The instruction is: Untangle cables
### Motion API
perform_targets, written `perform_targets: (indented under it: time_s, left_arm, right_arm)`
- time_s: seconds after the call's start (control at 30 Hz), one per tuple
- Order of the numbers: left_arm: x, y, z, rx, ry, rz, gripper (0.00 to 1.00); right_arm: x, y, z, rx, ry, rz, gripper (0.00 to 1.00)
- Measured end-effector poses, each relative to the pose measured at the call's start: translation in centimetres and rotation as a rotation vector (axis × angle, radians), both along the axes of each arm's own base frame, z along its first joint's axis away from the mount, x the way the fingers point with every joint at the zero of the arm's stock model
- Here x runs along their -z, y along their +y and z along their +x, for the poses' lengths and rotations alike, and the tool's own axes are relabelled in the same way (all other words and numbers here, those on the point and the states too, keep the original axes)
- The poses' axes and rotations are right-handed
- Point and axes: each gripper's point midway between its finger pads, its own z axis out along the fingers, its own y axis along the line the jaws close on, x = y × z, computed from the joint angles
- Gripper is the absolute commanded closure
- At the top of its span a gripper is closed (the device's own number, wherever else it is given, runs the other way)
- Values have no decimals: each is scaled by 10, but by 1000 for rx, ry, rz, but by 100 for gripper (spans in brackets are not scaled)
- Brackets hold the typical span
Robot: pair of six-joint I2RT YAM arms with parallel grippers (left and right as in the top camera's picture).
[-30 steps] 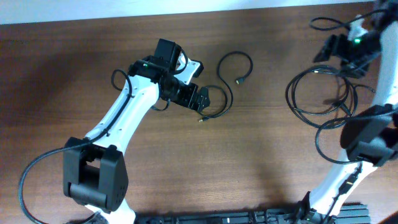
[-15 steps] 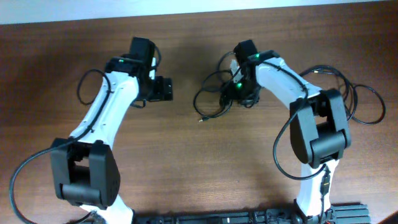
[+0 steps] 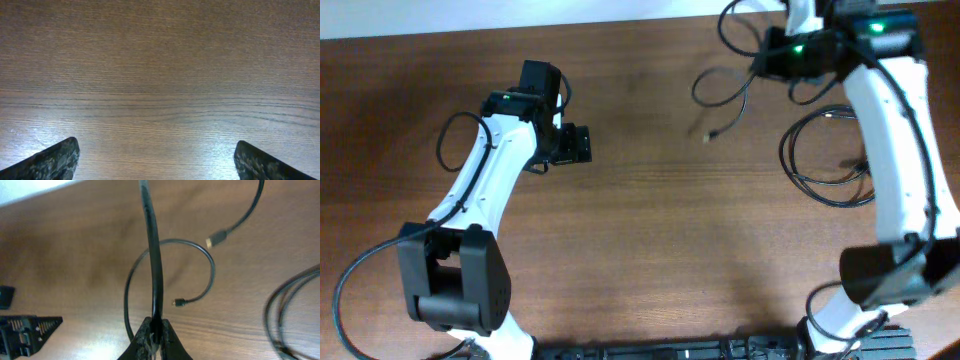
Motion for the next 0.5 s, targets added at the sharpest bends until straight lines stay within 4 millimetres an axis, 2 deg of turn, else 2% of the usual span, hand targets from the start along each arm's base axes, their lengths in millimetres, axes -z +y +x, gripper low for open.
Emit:
perform_targets:
  time_s: [0.03,0.07,0.13,0.17,0.23,0.33,0.47,0.5]
  left_arm:
    - [0,0,0,0,0,0,1]
    - [0,0,0,0,0,0,1]
    - [0,0,0,0,1,0,1]
    - [0,0,0,0,1,0,1]
    - [0,0,0,0,0,0,1]
    - [0,0,0,0,0,0,1]
    - [0,0,0,0,1,0,1]
    - [0,0,0,0,2,0,1]
  right_arm:
    - [-33,-15,-5,29,-92,-37,96]
    - [-55,-32,-11,65,-153,-81,96]
    - [-85,-82,-27,205,-233,-210,96]
    - [-91,-102,-34,267,-237,-255,96]
    - [-91,-164,-60,466,-175,-369,96]
    - [-75,-235,-106,739,-28,-396,96]
    - [-55,-249,-114,781,69,-393,95]
    - [-50,-249,-114,778,88,-393,89]
